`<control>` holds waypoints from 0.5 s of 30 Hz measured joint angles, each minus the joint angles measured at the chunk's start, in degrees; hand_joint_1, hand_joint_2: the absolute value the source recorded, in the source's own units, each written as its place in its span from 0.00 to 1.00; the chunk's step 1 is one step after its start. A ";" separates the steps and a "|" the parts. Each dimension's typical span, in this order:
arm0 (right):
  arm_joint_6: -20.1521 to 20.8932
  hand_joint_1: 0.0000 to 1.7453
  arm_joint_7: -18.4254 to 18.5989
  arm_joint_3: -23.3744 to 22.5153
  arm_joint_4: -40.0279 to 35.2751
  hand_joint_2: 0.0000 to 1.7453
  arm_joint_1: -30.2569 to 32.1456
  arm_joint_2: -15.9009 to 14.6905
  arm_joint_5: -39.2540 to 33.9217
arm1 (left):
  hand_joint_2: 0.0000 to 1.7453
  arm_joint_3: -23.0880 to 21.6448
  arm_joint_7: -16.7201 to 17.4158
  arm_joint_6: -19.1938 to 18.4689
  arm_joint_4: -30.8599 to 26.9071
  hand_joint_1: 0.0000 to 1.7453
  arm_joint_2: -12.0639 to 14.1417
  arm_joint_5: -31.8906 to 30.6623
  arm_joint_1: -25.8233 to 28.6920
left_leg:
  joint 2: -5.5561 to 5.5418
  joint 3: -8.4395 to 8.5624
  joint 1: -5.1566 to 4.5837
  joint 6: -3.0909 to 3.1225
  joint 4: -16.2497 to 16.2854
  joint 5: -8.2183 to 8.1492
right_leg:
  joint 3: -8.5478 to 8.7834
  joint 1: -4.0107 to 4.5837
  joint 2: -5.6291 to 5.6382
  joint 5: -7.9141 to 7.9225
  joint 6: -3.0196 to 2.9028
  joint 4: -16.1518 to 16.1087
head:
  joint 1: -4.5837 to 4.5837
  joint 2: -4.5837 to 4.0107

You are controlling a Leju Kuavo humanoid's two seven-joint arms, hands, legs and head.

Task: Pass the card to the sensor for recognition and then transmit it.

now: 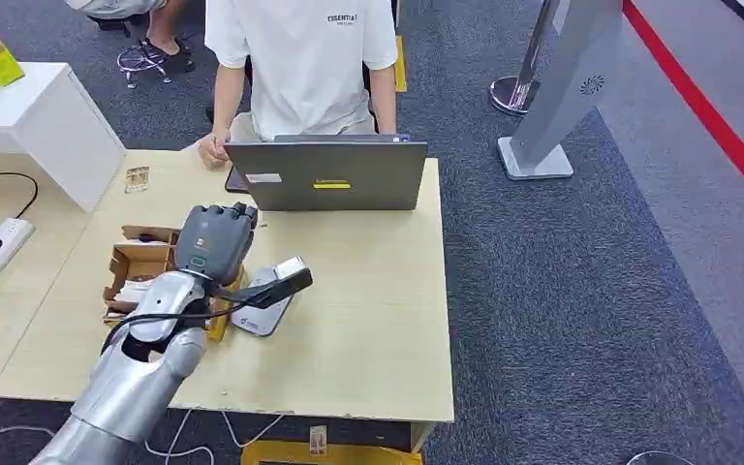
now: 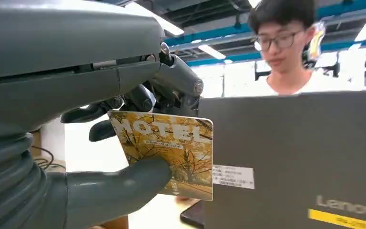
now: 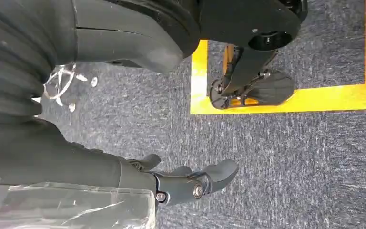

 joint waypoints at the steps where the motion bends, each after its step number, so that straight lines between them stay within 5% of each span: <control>1: -0.06 0.00 -0.24 -0.31 0.00 1.00 0.00 0.11 -0.26 | 1.00 -0.39 -0.02 0.11 -1.94 1.00 0.71 -0.04 1.68 | 0.00 -0.01 0.00 -0.02 0.00 -0.03 | 0.01 0.00 0.00 -0.01 -0.01 0.00 | -0.02 0.00; 8: 0.22 0.00 -1.18 -1.97 0.00 1.00 0.11 0.79 -1.03 | 1.00 -1.31 0.61 1.42 -11.90 1.00 5.66 -0.11 13.16 | 0.05 0.00 0.01 -0.07 -0.04 -0.07 | -0.06 0.00 -0.01 -0.10 -0.08 0.00 | -0.04 0.00; 15: 0.37 0.00 -0.89 -2.15 0.00 1.00 0.05 0.96 -0.41 | 1.00 -0.96 2.34 1.18 -12.34 1.00 6.16 0.22 15.93 | 0.01 0.01 0.00 -0.07 -0.04 -0.07 | -0.02 0.00 -0.03 -0.08 -0.08 0.00 | -0.02 0.00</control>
